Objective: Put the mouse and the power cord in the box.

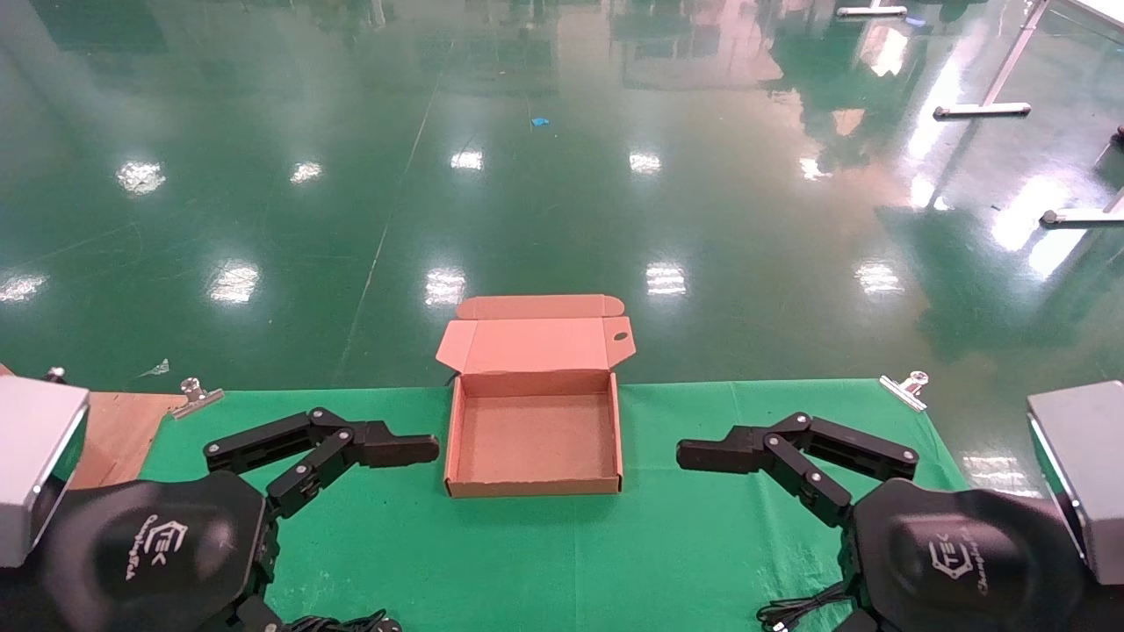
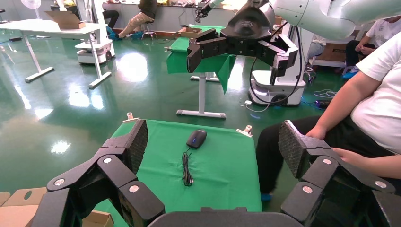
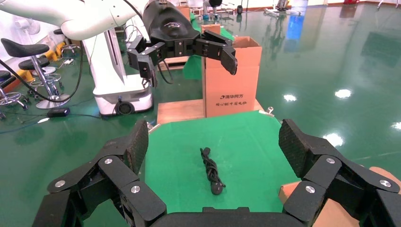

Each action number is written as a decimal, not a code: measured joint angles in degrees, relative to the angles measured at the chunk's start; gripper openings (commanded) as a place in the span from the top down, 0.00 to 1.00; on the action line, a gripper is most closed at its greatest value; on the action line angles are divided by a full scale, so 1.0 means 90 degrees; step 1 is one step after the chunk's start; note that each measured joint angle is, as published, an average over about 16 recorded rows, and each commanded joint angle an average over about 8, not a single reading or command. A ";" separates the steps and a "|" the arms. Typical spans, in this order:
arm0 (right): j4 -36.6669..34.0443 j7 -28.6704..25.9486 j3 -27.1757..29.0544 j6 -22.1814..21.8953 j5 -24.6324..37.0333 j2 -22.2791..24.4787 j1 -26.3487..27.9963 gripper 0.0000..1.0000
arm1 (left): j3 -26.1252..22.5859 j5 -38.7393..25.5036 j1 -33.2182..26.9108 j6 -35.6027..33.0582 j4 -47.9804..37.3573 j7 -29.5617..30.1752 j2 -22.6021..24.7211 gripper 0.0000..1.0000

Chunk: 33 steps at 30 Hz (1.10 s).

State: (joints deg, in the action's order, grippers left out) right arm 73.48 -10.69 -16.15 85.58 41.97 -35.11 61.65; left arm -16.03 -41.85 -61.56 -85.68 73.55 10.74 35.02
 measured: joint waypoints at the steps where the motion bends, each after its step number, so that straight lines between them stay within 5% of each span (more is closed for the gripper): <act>1: 0.0000 0.0000 0.0000 0.0000 0.0000 0.0000 0.0000 0.00 | 0.0000 0.0000 0.0000 0.0000 0.0000 0.0000 0.0000 0.00; 33: 0.0042 0.0051 -0.0074 0.0024 0.0183 -0.0024 0.0058 0.00 | -0.0077 -0.0162 -0.0042 0.0000 0.0004 0.0024 0.0006 0.00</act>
State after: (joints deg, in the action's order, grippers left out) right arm 73.87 -10.23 -16.81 85.80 43.61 -35.33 62.17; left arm -16.72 -43.31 -61.93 -85.68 73.58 10.96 35.07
